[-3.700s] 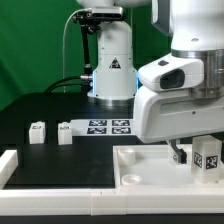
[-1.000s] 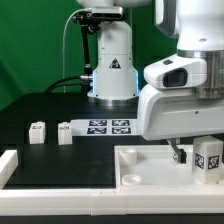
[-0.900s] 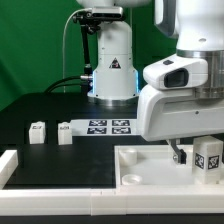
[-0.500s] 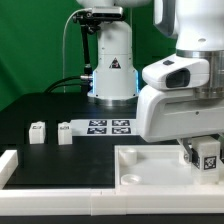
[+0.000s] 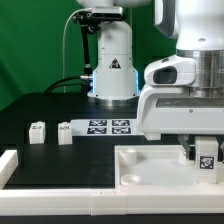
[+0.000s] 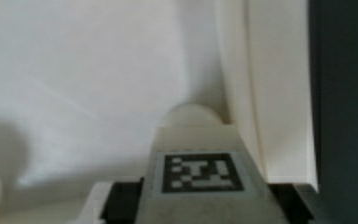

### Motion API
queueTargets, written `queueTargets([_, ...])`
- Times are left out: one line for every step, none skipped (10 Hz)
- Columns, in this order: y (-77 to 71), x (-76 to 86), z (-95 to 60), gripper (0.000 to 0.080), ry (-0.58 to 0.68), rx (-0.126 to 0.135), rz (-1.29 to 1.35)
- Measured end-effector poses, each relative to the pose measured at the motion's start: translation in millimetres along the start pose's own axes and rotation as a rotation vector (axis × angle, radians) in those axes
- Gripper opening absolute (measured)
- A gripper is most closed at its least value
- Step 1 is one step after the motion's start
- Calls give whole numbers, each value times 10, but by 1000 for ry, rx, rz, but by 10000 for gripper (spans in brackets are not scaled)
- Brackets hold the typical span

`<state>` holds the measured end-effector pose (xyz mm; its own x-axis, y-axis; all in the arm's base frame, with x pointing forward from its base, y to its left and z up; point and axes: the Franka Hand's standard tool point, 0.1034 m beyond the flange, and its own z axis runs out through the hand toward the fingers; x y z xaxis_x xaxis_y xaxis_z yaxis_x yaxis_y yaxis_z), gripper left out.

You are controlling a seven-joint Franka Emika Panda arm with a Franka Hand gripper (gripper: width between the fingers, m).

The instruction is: Assemble one leg

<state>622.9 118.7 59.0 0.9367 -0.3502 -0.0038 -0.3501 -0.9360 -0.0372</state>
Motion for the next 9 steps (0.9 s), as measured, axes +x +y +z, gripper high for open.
queueTargets([35,11,-2,288,3,-8,118])
queueTargets([75,24,-3,294,9,-17,238])
queueTargets([131,41,-7,301,18,-28,327])
queueTargets([177,54,-12,301,26,-40,385])
queueTargets([242,71,-20,308,35,-58,470])
queueTargets([292,74,-26,308,40,-78,514])
queueTargets([308,81,-28,310,43,-83,511])
queueTargets([306,79,-21,310,42,-82,511])
queueTargets([307,78,-18,492,42,-83,511])
